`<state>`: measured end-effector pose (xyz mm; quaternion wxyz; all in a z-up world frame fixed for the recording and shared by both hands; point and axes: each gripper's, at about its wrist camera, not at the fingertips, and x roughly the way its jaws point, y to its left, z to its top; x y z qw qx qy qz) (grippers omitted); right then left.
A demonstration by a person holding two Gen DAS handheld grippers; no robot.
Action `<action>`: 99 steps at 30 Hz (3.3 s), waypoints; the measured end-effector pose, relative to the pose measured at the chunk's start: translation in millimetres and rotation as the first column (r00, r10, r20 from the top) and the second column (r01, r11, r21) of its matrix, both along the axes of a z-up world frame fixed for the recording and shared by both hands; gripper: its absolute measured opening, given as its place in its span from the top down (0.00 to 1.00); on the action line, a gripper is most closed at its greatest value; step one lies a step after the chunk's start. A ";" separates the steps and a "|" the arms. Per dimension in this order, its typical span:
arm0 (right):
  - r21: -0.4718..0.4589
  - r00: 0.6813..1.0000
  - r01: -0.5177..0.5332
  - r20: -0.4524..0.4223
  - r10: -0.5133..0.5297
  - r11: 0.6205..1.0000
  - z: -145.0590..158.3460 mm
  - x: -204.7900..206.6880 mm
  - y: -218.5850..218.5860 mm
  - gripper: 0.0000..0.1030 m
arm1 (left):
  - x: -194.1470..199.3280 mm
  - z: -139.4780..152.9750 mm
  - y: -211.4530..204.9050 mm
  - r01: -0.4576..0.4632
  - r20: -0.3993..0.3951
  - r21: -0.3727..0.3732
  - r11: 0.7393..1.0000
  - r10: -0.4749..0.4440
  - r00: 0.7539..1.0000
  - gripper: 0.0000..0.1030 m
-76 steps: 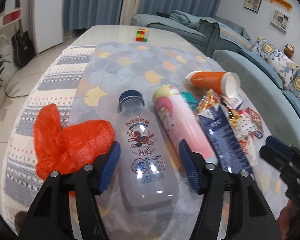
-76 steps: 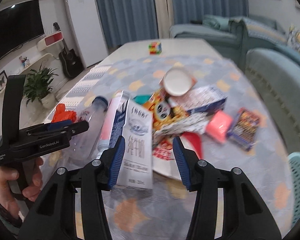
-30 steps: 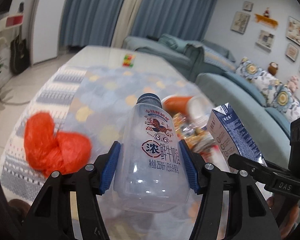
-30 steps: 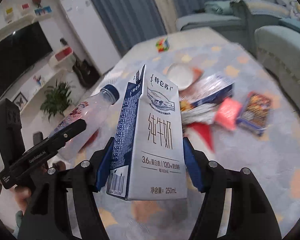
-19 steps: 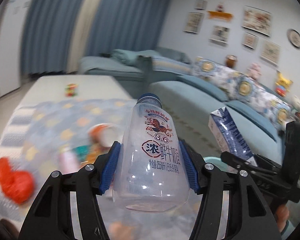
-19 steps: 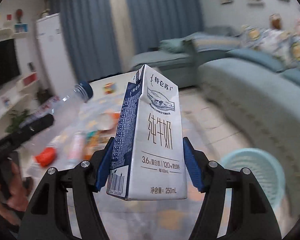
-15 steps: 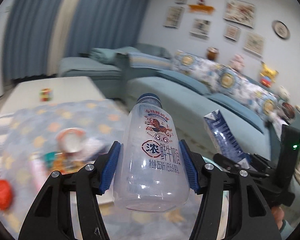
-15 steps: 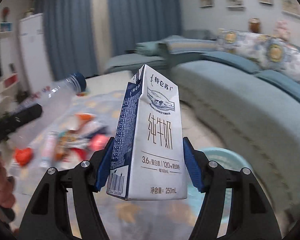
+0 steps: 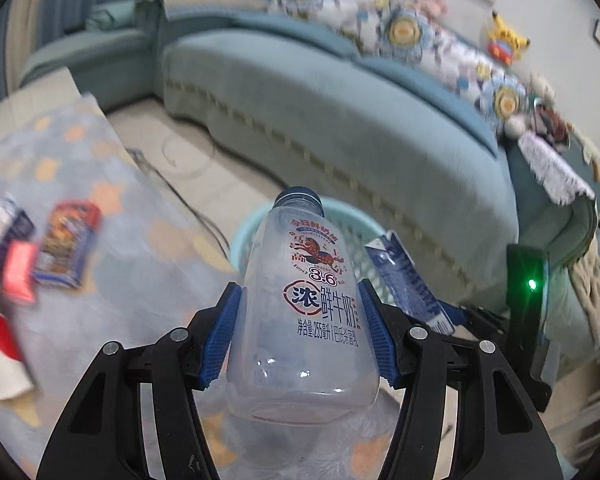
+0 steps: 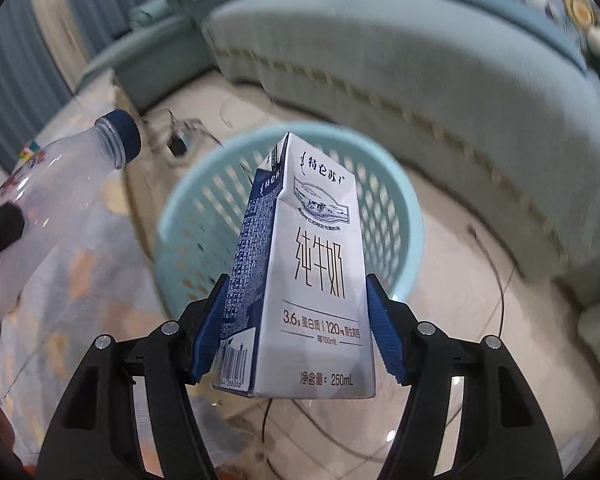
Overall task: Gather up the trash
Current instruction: 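Carry the bottle and carton to the blue basket and open both tools, then move both open tools back over the trash on the table, then grasp the pink spray can with the left tool while the right tool grasps the card box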
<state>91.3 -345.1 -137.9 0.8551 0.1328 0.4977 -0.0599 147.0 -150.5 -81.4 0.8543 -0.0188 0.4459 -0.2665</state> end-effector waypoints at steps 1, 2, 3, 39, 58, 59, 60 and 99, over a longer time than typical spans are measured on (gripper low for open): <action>0.010 1.000 0.005 -0.018 -0.005 1.000 -6.3 3.5 -1.9 0.40 | 2.5 -8.3 -3.4 0.004 -0.017 0.014 1.000 -0.004 1.000 0.44; 0.012 0.999 0.008 -0.031 -0.008 1.000 -12.6 -0.8 -5.0 0.40 | 2.7 -12.4 -6.3 0.006 -0.028 0.023 1.000 -0.006 1.000 0.44; 0.011 0.999 0.011 -0.043 -0.010 1.000 -14.6 0.9 -5.7 0.40 | 5.2 -19.4 -9.6 0.011 -0.048 0.034 0.999 -0.009 0.999 0.44; 0.019 0.935 -0.251 0.262 0.237 0.968 61.5 -16.1 79.1 0.39 | -45.7 70.5 109.3 -0.197 0.166 -0.083 0.977 0.209 0.964 0.33; -0.113 0.848 -0.381 0.353 0.396 0.917 94.1 51.7 224.1 0.39 | -73.3 43.8 355.1 -0.704 0.142 -0.059 0.707 0.704 0.695 0.20; -0.119 0.854 -0.375 0.341 0.393 0.919 91.1 61.8 233.4 0.39 | -72.0 39.7 358.0 -0.709 0.133 -0.059 0.702 0.710 0.692 0.20; -0.116 0.858 -0.374 0.333 0.391 0.920 88.6 68.7 239.1 0.39 | -69.8 31.4 363.0 -0.715 0.121 -0.055 0.696 0.716 0.688 0.20; -0.087 0.944 -0.310 0.089 0.318 0.947 19.3 148.2 299.5 0.44 | -47.1 -18.4 339.3 -0.666 0.153 0.036 0.745 0.654 0.741 0.54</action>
